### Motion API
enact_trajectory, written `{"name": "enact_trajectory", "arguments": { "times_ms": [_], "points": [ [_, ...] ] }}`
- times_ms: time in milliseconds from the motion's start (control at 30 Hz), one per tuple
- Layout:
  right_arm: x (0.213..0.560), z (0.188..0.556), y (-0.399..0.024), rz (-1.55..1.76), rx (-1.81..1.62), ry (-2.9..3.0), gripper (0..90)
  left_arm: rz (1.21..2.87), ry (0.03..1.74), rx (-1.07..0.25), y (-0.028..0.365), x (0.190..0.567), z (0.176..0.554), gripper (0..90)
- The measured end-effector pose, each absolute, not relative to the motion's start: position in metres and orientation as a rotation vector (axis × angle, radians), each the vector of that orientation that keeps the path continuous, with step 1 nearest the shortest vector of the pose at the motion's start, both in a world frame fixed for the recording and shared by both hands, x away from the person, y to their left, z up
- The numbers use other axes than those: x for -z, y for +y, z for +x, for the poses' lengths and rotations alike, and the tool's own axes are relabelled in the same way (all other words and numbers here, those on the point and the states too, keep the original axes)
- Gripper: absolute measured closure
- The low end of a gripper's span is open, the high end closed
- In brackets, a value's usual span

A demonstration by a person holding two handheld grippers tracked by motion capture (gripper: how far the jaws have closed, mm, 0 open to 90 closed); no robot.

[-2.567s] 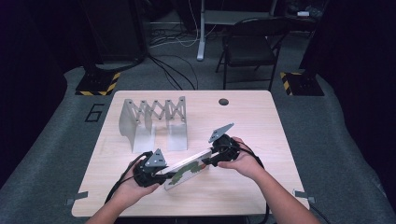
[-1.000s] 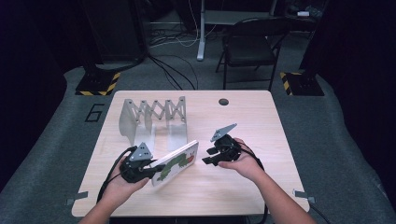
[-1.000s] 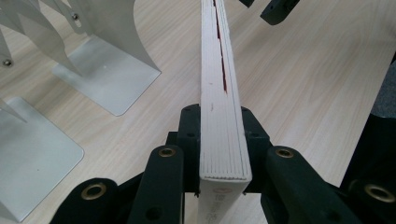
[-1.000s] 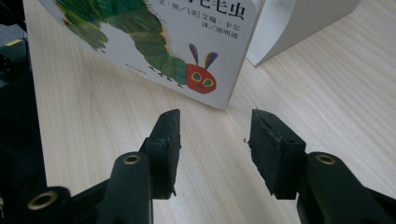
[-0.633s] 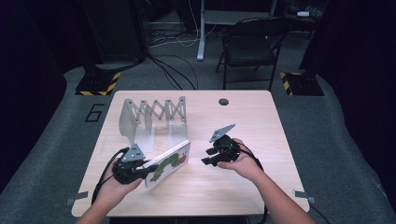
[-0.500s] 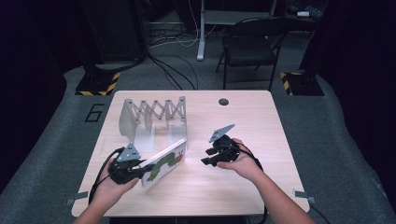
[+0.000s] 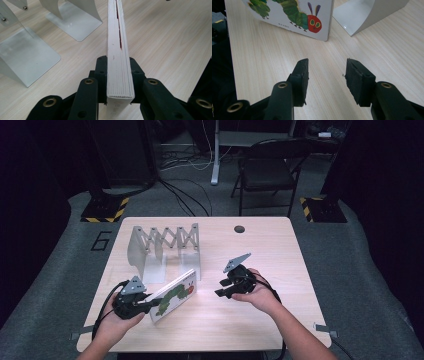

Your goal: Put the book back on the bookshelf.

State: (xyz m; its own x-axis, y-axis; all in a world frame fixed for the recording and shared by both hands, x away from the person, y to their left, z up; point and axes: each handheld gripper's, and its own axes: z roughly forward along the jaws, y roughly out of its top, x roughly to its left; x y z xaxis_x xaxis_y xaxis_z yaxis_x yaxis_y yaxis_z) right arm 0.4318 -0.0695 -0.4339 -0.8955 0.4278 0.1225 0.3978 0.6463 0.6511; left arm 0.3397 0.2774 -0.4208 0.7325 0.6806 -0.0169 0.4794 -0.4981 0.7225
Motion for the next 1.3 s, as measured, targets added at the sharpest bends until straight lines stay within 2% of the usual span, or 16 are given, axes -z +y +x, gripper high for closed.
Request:
{"name": "enact_trajectory", "arguments": {
  "times_ms": [867,1300],
  "points": [
    [0.438,0.431,-0.072,0.745,-1.093,2.819,53.3,2.228,0.853,-0.368,0.282,0.432,0.331,73.8],
    [0.44,0.432,-0.073,0.713,-1.099,2.815,53.3,2.24,0.89,-0.375,0.273,0.431,0.337,62.2]
  ]
}}
